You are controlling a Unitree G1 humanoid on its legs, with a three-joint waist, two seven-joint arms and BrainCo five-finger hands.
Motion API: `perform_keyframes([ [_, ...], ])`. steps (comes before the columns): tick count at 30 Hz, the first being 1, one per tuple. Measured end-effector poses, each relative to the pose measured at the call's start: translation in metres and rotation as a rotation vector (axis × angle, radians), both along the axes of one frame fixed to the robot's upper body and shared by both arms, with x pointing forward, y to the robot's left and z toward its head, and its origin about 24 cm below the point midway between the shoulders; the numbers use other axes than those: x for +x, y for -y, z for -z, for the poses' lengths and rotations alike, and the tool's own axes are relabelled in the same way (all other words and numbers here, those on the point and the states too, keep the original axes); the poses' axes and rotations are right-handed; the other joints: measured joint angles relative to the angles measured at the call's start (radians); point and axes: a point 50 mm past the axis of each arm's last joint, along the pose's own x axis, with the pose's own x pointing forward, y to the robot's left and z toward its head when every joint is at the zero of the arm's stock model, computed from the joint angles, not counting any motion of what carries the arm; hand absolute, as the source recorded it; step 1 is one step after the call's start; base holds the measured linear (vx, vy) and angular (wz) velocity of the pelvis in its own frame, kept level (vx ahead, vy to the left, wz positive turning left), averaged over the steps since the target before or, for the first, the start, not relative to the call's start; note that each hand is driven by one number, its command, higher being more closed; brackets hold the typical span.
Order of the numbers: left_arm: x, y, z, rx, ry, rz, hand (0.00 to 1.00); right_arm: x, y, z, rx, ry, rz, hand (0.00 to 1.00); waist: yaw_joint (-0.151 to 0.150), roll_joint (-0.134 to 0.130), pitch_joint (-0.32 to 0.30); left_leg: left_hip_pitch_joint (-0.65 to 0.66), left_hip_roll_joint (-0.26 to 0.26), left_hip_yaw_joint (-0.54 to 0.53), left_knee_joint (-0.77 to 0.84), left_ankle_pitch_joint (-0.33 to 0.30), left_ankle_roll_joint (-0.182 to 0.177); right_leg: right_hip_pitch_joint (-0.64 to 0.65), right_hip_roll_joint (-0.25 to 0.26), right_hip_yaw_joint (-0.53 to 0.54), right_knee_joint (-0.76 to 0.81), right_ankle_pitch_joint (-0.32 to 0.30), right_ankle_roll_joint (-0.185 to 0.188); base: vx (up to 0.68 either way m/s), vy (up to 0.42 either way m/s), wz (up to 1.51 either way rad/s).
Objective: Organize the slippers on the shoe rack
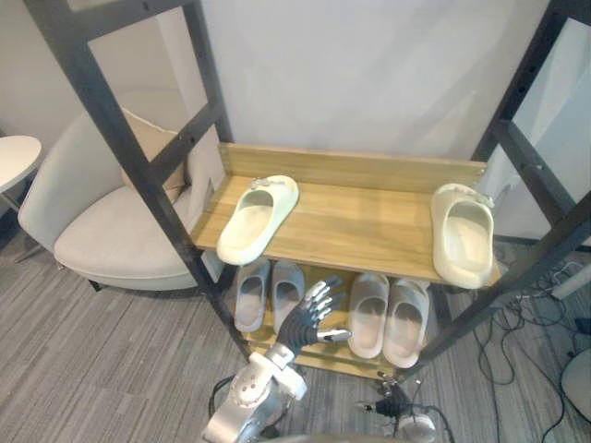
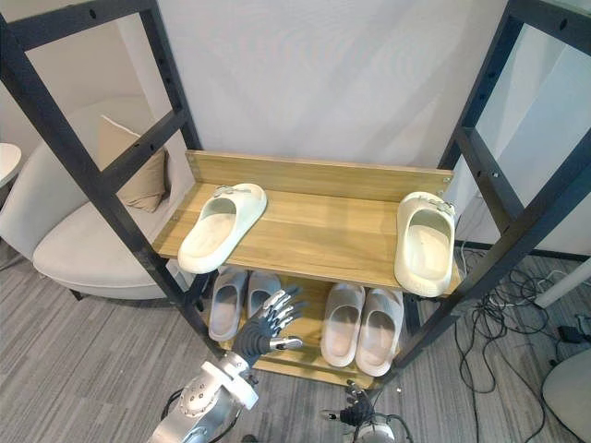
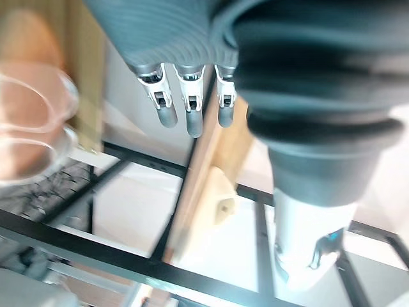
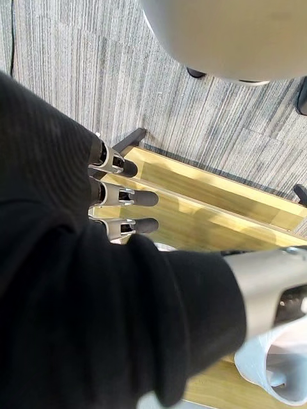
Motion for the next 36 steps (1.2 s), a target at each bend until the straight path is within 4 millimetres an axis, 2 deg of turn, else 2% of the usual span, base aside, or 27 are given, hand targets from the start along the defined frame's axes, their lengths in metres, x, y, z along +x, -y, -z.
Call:
perform_keyframes([
  [9, 0.001, 0.008, -0.041, -0.157, 0.119, 0.033, 0.0, -0.001, 0.002, 0.001, -0.003, -0.008, -0.005, 0.0, 0.004, -0.009, -0.007, -0.001, 0.0, 0.01, 0.006, -0.005, 0.002, -0.001, -0.003, 0.012, 0.019, -0.001, 0.001, 0.0, 0.001, -0.02],
  [13, 0.003, 0.011, -0.052, -0.192, 0.157, 0.023, 0.0, -0.002, 0.003, 0.003, -0.004, -0.022, -0.005, 0.0, 0.004, -0.017, -0.014, -0.001, -0.002, 0.01, 0.006, -0.005, 0.003, 0.0, -0.004, 0.012, 0.024, -0.003, 0.002, 0.0, 0.0, 0.0],
  [15, 0.007, 0.014, -0.066, -0.229, 0.207, 0.007, 0.0, -0.002, 0.003, 0.003, -0.004, -0.024, -0.006, 0.0, 0.006, -0.019, -0.013, -0.001, -0.004, 0.009, 0.005, -0.009, 0.004, -0.001, -0.008, 0.012, 0.037, -0.012, 0.004, -0.04, -0.003, 0.02],
  [22, 0.024, 0.016, -0.093, -0.23, 0.341, -0.051, 0.0, -0.005, 0.004, 0.003, -0.005, -0.029, -0.005, 0.0, 0.006, -0.019, -0.027, 0.001, -0.006, 0.009, 0.005, -0.009, 0.004, -0.001, -0.01, 0.012, 0.039, -0.018, 0.006, -0.01, 0.0, 0.01],
  [31, 0.059, -0.021, -0.128, -0.16, 0.541, -0.305, 0.0, -0.005, 0.007, 0.003, -0.006, -0.031, -0.008, 0.0, 0.002, -0.019, -0.027, 0.01, -0.009, 0.01, 0.004, -0.008, 0.005, 0.003, -0.011, 0.018, 0.046, -0.018, 0.006, 0.0, 0.0, 0.0],
  [36, 0.08, -0.035, -0.126, -0.041, 0.564, -0.394, 0.0, -0.005, 0.008, 0.003, 0.002, -0.032, -0.003, 0.0, -0.006, -0.022, -0.03, 0.022, -0.009, 0.011, -0.007, -0.008, 0.006, 0.014, -0.012, 0.02, 0.038, -0.018, 0.006, -0.01, 0.0, -0.01],
])
